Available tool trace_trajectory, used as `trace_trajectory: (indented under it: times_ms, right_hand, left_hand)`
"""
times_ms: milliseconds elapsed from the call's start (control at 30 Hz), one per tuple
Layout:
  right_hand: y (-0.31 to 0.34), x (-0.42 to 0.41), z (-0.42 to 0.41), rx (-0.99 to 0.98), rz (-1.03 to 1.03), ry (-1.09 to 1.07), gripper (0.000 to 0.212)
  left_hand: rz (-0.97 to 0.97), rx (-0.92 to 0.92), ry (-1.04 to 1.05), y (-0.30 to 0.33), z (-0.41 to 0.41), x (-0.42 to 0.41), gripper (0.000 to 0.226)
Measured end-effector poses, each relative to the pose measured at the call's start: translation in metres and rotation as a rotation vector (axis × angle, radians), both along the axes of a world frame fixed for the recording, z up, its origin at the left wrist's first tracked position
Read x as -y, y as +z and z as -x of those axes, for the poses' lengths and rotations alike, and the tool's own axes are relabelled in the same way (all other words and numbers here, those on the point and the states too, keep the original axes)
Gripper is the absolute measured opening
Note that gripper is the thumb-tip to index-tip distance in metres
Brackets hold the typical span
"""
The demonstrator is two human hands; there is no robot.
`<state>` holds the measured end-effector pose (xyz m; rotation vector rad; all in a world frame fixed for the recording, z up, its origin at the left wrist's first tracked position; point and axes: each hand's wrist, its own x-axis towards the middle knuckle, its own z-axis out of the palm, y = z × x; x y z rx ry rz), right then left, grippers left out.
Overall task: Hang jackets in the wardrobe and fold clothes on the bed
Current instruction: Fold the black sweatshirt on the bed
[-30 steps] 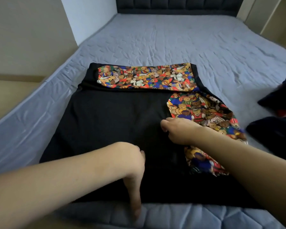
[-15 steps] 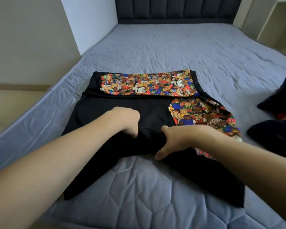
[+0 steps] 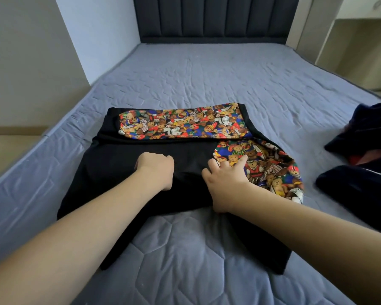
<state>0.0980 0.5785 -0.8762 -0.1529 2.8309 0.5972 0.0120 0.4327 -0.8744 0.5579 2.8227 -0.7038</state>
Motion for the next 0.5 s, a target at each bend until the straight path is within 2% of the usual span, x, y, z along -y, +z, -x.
trace_trajectory:
  times_ms: [167,367,500]
  right_hand:
    - [0.017,-0.011,0.015,0.129,-0.038,-0.085,0.058]
    - [0.032,-0.026,0.034,-0.034,-0.155,-0.060,0.039]
    - [0.051,-0.028,0.060,-0.017,-0.325,-0.170,0.038]
  left_hand:
    - [0.021,0.043,0.060,0.001,0.003,0.005,0.057]
    - [0.101,0.034,0.173,0.013,0.007,0.011,0.072]
    - [0.184,-0.016,0.224,0.031,0.015,0.014,0.040]
